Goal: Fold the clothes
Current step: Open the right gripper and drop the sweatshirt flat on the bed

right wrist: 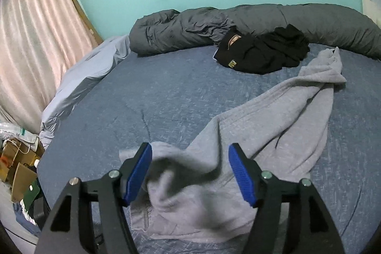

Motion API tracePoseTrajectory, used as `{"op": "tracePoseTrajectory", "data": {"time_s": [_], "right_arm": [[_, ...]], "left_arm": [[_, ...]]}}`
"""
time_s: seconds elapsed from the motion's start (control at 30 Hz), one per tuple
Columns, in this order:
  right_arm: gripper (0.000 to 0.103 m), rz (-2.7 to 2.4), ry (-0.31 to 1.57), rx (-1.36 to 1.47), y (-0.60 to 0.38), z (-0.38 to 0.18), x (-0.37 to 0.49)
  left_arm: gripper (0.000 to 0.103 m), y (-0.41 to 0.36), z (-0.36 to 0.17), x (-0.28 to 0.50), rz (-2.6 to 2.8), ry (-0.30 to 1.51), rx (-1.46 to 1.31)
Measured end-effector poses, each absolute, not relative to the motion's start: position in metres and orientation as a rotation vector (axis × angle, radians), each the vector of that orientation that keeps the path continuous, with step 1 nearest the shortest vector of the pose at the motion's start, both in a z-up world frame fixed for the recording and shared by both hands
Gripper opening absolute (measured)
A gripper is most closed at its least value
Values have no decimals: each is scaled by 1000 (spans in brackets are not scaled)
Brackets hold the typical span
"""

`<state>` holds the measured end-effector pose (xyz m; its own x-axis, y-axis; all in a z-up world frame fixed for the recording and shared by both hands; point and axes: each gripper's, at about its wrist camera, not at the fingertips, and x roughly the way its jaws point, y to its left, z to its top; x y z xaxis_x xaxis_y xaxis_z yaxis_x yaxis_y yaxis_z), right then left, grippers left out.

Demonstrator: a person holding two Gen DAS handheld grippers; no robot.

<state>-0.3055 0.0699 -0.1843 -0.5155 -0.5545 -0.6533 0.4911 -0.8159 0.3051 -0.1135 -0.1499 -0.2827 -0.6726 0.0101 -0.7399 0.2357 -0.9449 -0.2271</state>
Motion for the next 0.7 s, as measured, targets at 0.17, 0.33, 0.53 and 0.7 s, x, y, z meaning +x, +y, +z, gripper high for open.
{"op": "tracePoseTrajectory", "data": {"time_s": [0.17,0.33,0.53,0.7], "right_arm": [[68,-2312,-58,1044,69,-192,-305],[68,-2349,-88,1114,95,-227,-295],[68,-2398,-224,1068,159,-261,-249],[68,-2415,-349,1057,196,-288,-214]], "left_arm": [[103,-149,-287,-114,-2720,471,1232],[103,-146,-285,-120,-2750,483,1231],[103,-148,-283,-132,-2764,522,1236],[103,-148,-285,-150,-2749,571,1243]]}}
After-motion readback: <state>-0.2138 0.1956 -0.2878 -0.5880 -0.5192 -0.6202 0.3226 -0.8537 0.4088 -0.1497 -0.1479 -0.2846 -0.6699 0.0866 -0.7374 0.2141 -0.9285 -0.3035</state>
